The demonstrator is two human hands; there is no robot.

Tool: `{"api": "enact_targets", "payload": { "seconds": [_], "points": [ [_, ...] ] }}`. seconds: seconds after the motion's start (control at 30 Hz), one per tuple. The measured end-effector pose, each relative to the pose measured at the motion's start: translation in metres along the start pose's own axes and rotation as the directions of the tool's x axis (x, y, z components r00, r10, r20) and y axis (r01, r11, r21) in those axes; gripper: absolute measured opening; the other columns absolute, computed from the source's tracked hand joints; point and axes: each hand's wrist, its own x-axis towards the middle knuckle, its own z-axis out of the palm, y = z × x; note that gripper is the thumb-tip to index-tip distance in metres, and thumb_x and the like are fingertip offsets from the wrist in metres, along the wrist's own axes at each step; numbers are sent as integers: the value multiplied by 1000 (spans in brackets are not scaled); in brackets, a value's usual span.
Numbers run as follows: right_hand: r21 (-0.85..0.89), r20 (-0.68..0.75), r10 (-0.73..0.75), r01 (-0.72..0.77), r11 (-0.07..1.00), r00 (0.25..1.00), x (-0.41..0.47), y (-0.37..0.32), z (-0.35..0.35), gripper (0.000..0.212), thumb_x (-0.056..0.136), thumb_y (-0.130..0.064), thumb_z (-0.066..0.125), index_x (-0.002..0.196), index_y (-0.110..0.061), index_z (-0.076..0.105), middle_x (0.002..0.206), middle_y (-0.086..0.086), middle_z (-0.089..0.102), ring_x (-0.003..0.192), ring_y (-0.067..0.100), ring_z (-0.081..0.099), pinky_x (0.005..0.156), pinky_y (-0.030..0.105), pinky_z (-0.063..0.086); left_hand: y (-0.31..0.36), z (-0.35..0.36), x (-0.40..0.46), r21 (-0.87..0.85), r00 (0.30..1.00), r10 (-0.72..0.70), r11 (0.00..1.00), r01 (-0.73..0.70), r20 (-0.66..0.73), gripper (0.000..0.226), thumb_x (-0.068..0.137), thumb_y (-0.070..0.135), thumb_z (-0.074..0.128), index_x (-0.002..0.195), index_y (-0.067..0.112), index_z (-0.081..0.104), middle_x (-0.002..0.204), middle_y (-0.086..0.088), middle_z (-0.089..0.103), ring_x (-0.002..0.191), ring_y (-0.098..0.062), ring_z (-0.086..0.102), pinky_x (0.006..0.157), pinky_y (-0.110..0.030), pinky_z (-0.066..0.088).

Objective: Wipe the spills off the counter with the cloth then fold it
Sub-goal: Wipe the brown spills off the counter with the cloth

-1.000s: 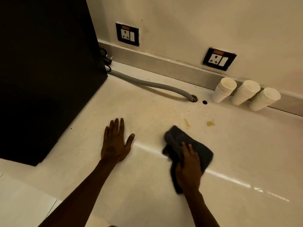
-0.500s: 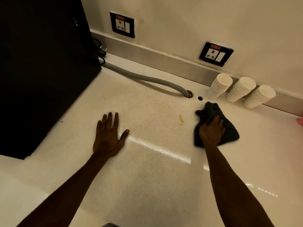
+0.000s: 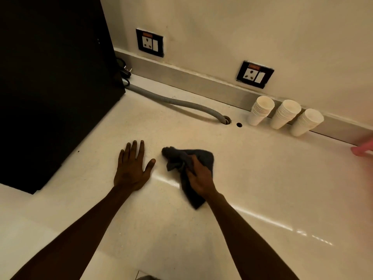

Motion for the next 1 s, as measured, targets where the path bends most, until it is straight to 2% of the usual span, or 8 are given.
{"api": "enact_targets", "payload": {
  "seconds": [0.3, 0.4, 0.47, 0.53, 0.63, 0.73, 0.83, 1.0],
  "points": [
    [394, 165, 87, -146, 908, 983, -110, -30, 30, 40, 105, -25, 49, 145, -26, 47, 141, 5, 57, 126, 22, 56, 112, 44, 43, 8, -12, -5, -14, 999, 10, 1000, -9, 53, 82, 101, 63, 23, 163, 17, -3, 172, -16, 4, 159, -33, 0, 130, -51, 4],
    [857, 257, 246, -338, 388, 935, -133, -35, 19, 22, 100, -31, 52, 120, -29, 62, 120, 2, 66, 103, 16, 65, 97, 35, 52, 10, -15, -9, -31, 998, 24, 999, -22, 65, 84, 100, 62, 24, 163, 15, -4, 172, -15, 1, 159, -34, -2, 129, -51, 2],
    [971, 235, 317, -207, -122, 919, -140, -24, -2, 33, 98, -34, 50, 120, -15, 64, 117, 11, 69, 105, 27, 65, 109, 45, 45, 14, -17, -14, -77, 998, 54, 996, -50, 45, 88, 96, 64, 23, 163, 14, -2, 172, -13, 1, 159, -32, -2, 130, -48, 1],
    [948, 92, 450, 60, -312, 888, -147, -6, -35, 37, 104, -34, 38, 123, -15, 63, 120, 14, 68, 111, 34, 60, 116, 55, 32, 22, -17, -22, -159, 996, 92, 983, -89, 11, 88, 95, 67, 22, 163, 15, 1, 173, -10, 4, 160, -28, -2, 130, -45, 2],
    [919, -389, 595, 346, 192, 703, -154, 19, -83, 28, 107, -26, 39, 120, -26, 64, 104, 7, 73, 96, 28, 70, 88, 45, 58, 35, -7, -42, -244, 985, 173, 954, -175, -27, 87, 95, 70, 19, 163, 19, 2, 173, -6, 6, 160, -22, -2, 130, -43, 3],
    [644, -625, 527, -2, 765, 575, -149, 47, -98, 29, 106, -28, 47, 135, -31, 49, 110, -2, 66, 111, 32, 67, 91, 39, 50, 40, 7, -58, -214, 976, 217, 953, -215, -11, 88, 95, 74, 12, 163, 21, 1, 173, -5, 4, 159, -20, -4, 130, -43, 4],
    [258, -608, 411, -320, 912, 679, -126, 64, -74, 34, 104, -32, 47, 137, -28, 46, 113, 8, 67, 113, 37, 64, 94, 40, 46, 39, 14, -59, -174, 970, 241, 956, -236, 7, 88, 94, 76, 7, 163, 22, -2, 173, -4, 0, 159, -19, -7, 131, -43, 3],
    [-152, -365, 179, -248, 957, 914, -89, 51, -8, 62, 101, -26, 50, 158, -13, 26, 163, 15, 32, 155, 28, 19, 128, 42, 2, 41, 13, -57, -147, 971, 238, 961, -234, 6, 84, 96, 72, 11, 163, 23, -2, 173, -6, -3, 159, -21, -5, 131, -44, 6]
  ]
}}
